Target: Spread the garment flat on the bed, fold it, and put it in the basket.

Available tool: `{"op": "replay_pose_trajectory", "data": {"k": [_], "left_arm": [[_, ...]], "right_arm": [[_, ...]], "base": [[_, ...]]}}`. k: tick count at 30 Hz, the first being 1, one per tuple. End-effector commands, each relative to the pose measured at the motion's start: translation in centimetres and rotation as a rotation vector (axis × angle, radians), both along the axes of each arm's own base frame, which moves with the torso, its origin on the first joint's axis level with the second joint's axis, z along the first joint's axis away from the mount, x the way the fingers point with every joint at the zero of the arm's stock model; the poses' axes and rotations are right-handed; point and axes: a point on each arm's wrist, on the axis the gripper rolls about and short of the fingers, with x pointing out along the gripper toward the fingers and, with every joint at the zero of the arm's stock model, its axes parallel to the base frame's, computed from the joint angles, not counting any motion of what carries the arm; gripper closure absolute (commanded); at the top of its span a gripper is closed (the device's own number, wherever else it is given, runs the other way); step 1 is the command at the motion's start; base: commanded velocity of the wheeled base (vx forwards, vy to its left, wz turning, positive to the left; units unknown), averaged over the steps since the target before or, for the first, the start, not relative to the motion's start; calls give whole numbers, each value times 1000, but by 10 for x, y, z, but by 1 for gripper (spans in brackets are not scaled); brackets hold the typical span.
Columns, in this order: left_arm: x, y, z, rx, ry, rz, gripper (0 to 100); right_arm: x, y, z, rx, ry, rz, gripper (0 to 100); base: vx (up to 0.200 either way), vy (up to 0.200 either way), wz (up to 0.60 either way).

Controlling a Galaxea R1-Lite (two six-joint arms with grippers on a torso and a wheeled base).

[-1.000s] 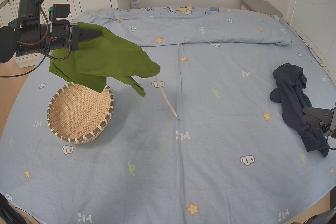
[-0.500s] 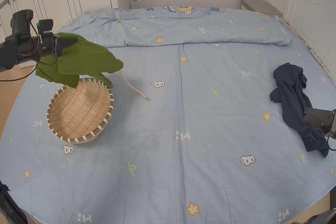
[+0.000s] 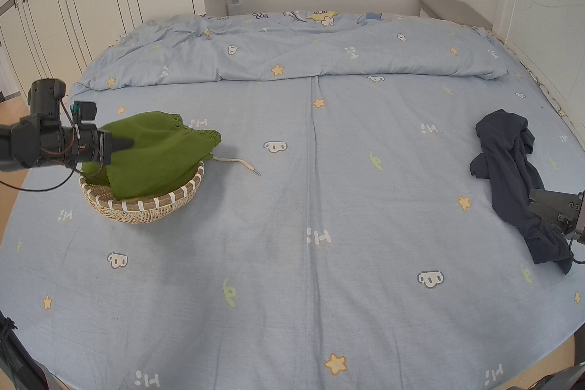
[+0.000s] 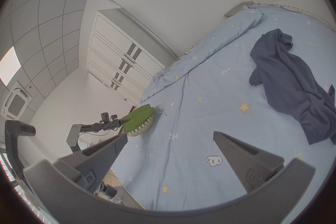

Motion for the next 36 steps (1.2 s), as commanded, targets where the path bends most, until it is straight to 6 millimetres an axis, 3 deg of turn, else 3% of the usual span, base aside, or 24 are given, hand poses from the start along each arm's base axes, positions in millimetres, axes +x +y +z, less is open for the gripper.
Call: {"op": "replay_pose_trajectory", "data": {"k": [1, 6, 12, 24, 33, 34, 36], "left_arm": [[-32, 13, -36, -36, 144, 54, 100], [-58, 15, -63, -69, 257, 80, 100], [-76, 18, -78, -103, 374, 114, 100], [-60, 18, -78, -160, 454, 140, 100], [-65, 18, -65, -155, 419, 147, 100], [-67, 19, -62, -154, 408, 150, 0], [-72, 18, -54, -148, 384, 153, 0]], "right_arm": [[-3, 2, 3, -2, -12, 8, 0], [-4, 6, 2, -2, -12, 30, 0], [-8, 11, 4, -5, -25, 51, 0], [-9, 12, 3, -5, -22, 51, 0], [-9, 11, 2, -5, -21, 51, 0], [-9, 11, 2, -5, -21, 51, 0], [-9, 11, 2, -5, -21, 49, 0]], "base": [[0, 0, 0], [0, 0, 0], [0, 0, 0], [0, 0, 0], [0, 0, 0], [0, 0, 0], [0, 0, 0]]}}
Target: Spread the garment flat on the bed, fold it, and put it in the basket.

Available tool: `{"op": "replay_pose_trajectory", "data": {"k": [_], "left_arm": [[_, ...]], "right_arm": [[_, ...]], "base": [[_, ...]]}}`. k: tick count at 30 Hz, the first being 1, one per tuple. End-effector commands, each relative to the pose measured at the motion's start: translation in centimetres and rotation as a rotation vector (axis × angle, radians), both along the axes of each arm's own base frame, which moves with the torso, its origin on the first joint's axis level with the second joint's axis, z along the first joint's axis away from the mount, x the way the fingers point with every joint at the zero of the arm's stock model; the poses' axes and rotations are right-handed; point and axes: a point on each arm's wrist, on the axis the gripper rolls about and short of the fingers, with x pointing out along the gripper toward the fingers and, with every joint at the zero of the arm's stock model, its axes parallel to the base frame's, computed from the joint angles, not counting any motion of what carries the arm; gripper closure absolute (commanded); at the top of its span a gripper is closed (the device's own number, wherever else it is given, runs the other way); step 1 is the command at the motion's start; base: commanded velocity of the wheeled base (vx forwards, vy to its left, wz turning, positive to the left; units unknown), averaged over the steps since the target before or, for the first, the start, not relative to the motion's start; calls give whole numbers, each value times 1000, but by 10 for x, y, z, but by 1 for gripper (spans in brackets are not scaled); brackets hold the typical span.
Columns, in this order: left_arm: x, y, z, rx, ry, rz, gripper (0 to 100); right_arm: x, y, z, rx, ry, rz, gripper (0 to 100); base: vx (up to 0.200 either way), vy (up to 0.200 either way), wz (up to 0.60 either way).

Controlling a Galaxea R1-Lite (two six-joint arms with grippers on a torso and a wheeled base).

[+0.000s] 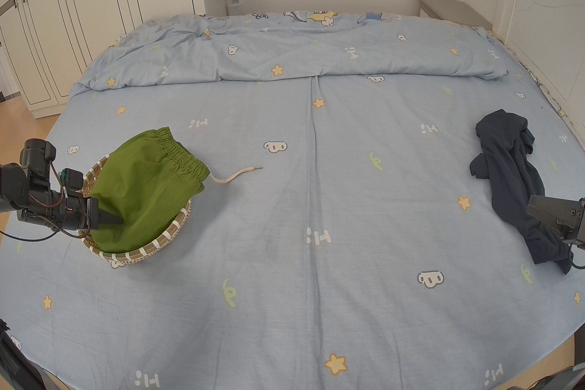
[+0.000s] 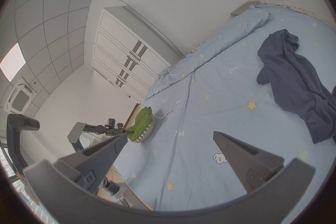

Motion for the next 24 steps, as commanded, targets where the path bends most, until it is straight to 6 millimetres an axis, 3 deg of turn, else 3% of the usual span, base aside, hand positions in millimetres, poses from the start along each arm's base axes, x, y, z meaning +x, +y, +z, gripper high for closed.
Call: {"op": "replay_pose_trajectory", "data": {"k": [1, 9, 18, 24], "left_arm": [[-10, 1, 16, 17, -47, 13, 0], [-26, 2, 31, 55, -39, 59, 0], [-59, -4, 50, 67, -11, 58, 0], [-100, -19, 72, 105, -79, 41, 0]], "right_arm": [[0, 0, 0, 0, 2, -1, 0], [1, 0, 1, -1, -3, -2, 0], [1, 0, 1, -1, -5, 2, 0], [-5, 5, 1, 0, -9, 31, 0]], "base": [[0, 0, 0], [0, 0, 0], [0, 0, 0], [0, 0, 0]]}}
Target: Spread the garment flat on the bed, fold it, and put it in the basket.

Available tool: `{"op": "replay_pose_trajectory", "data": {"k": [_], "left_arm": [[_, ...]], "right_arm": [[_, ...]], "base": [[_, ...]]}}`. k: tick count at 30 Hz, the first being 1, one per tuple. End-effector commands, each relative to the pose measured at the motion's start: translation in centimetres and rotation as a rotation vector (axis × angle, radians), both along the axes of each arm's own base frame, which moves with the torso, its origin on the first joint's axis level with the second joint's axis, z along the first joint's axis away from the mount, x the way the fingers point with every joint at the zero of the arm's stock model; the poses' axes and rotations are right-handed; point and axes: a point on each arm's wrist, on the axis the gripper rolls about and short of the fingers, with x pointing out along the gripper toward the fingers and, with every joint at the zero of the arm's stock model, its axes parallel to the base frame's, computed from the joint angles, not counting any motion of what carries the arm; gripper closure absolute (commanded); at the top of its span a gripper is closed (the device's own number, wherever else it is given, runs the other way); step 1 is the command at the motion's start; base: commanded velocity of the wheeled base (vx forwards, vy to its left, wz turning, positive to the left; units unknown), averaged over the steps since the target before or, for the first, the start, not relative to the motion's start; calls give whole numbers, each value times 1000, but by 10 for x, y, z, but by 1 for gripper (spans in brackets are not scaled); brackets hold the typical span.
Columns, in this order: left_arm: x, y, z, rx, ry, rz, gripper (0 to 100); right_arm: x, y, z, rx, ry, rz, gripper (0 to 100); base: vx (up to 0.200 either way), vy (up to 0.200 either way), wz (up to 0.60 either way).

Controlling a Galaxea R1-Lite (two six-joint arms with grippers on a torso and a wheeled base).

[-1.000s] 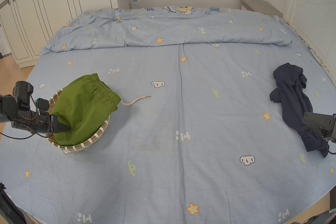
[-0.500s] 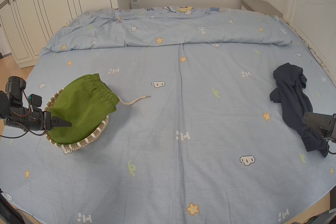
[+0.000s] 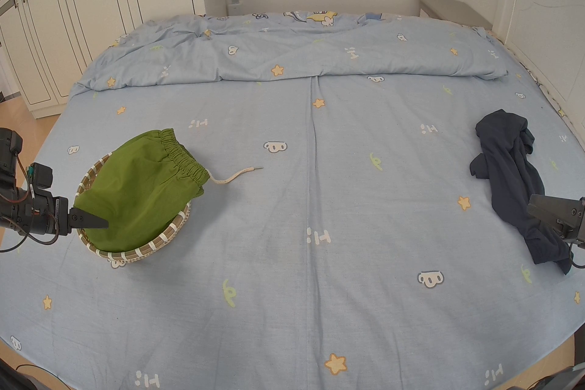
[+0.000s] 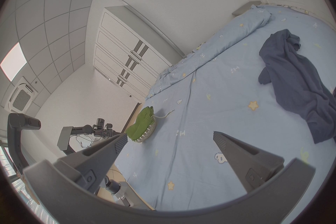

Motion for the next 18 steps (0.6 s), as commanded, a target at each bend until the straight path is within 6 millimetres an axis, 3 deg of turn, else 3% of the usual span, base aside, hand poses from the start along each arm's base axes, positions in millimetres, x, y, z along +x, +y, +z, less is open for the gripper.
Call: {"op": "replay_pose_trajectory", "data": {"k": [1, 5, 10, 11, 13, 14, 18], "left_arm": [[-39, -14, 20, 54, -85, -28, 0], [-58, -27, 14, 80, -101, -93, 0], [-75, -48, 1, 51, -98, -210, 0], [-102, -64, -12, -12, -124, -323, 0], [-113, -68, -16, -27, -147, -356, 0], [-134, -72, -22, -46, -196, -389, 0], [-177, -79, -41, -56, -266, -430, 0]], "right_arm": [[-5, 5, 0, 0, -5, 26, 0], [-32, 26, -8, 1, -2, 147, 0], [-58, 35, -15, -1, -2, 205, 0], [-86, 39, -21, -6, -34, 227, 0], [-96, 40, -25, -8, -46, 227, 0], [-115, 41, -31, -11, -67, 227, 0], [-154, 43, -51, -23, -134, 222, 0]], "base": [[0, 0, 0], [0, 0, 0], [0, 0, 0], [0, 0, 0], [0, 0, 0], [0, 0, 0], [0, 0, 0]]}}
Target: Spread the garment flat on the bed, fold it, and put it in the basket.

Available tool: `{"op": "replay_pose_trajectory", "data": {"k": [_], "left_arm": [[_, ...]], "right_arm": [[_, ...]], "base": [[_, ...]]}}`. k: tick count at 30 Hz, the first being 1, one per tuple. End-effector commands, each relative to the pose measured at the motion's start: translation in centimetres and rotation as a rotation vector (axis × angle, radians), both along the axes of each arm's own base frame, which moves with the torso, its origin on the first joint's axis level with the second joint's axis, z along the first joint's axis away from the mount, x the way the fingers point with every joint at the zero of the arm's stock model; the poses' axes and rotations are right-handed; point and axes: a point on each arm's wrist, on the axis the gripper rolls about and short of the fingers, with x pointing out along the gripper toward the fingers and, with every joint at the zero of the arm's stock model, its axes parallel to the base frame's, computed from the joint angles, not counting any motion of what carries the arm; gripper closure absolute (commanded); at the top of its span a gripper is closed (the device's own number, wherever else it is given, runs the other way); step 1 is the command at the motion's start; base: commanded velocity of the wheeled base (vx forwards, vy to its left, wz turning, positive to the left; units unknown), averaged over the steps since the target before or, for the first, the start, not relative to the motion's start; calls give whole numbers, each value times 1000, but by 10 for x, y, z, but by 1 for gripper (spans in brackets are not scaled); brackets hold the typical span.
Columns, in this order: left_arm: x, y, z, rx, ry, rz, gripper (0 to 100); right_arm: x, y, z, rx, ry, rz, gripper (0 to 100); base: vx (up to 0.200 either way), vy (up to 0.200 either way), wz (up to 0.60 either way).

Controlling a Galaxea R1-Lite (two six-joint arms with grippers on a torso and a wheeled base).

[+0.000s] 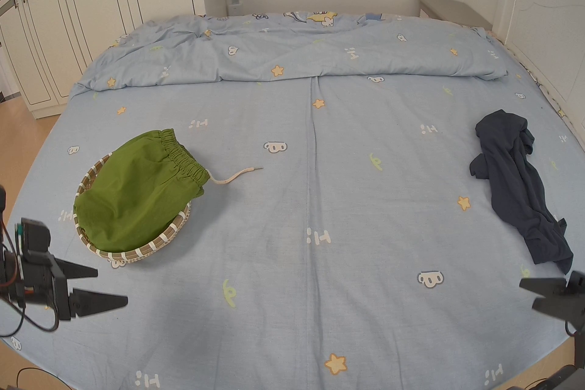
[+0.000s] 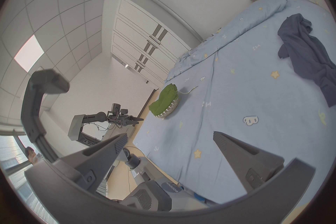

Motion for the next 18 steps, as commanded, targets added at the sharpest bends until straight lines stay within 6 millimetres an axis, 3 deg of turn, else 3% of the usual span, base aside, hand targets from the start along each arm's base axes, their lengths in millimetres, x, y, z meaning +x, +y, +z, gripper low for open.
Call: {"op": "replay_pose_trajectory", "data": {"k": [1, 3, 5, 6, 8, 9, 12, 18], "left_arm": [[-92, -23, -35, -48, -171, -162, 0], [-102, -25, -41, -47, -192, -182, 0], [-124, -27, -55, -46, -236, -219, 0], [-133, -27, -62, -47, -240, -231, 0], [-133, -27, -62, -47, -240, -231, 0], [-149, -27, -70, -46, -276, -253, 0], [-162, -26, -77, -44, -361, -210, 0], [-188, -24, -86, -41, -563, -20, 0]], "right_arm": [[-82, 6, -35, -12, -170, 18, 0], [-92, 7, -41, -15, -197, 12, 0], [-109, 9, -54, -30, -261, 2, 0], [-109, 8, -55, -37, -250, -7, 0], [-109, 8, -55, -37, -250, -7, 0], [-107, 8, -58, -49, -234, -21, 0], [-105, 7, -61, -83, -249, -66, 0], [-98, 1, -74, -315, -306, -331, 0]], "base": [[0, 0, 0], [0, 0, 0], [0, 0, 0], [0, 0, 0], [0, 0, 0], [0, 0, 0], [0, 0, 0], [0, 0, 0]]}}
